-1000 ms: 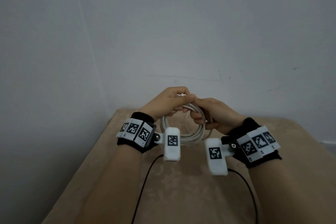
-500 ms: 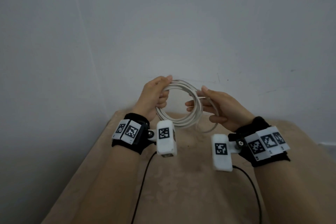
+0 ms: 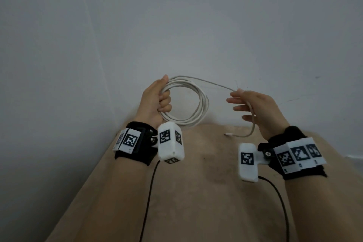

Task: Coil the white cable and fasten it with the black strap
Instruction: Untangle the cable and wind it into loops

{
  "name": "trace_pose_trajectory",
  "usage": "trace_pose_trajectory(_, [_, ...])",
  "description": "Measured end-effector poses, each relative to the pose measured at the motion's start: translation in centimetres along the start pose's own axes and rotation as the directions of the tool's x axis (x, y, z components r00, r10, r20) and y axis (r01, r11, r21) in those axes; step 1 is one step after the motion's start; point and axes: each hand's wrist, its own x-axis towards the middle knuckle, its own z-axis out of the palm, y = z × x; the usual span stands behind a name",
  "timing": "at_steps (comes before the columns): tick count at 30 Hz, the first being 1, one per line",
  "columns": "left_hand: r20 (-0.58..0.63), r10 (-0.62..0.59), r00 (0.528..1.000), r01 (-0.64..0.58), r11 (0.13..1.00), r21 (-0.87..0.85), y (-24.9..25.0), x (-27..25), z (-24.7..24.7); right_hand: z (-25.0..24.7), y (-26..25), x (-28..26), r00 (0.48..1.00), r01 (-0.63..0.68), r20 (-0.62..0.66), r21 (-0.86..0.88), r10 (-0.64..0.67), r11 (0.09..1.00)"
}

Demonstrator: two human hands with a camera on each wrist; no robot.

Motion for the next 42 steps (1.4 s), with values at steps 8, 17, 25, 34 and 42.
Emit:
trace_pose_trajectory(8, [0.179, -0.025, 0.983, -0.047, 0.922, 0.385, -1.6, -1.2, 2.8, 3.5, -0.9, -0.8, 0.978, 0.149, 0.157, -0.082, -0.135, 0.985])
trace_pose_trajectory(17, [0.198, -0.058, 0.978, -0.028, 0.914, 0.405, -1.6, -1.3, 3.0, 3.4, -0.1, -0.4, 0.963, 0.242, 0.176, -0.214, -0.207, 0.946])
trace_pose_trajectory(25, [0.105, 0.003, 0.994, -0.024, 0.98, 0.199, -0.5, -0.6, 1.8, 3.3, -0.3, -0.6, 0.982, 0.144, 0.132, -0.061, -0.135, 0.988])
trace_pose_trajectory(34, [0.029, -0.034, 0.999, 0.035, 0.998, -0.045, -0.7, -0.5, 2.2, 4.7, -0.1, -1.3, 0.955, 0.006, 0.294, 0.1, -0.036, 0.995])
trace_pose_trajectory(42, [-0.037, -0.092, 0.995, 0.082, 0.976, -0.201, -0.5, -0.6, 2.0, 5.3, 0.2, -1.0, 0.937, -0.066, 0.345, 0.312, -0.048, 0.948])
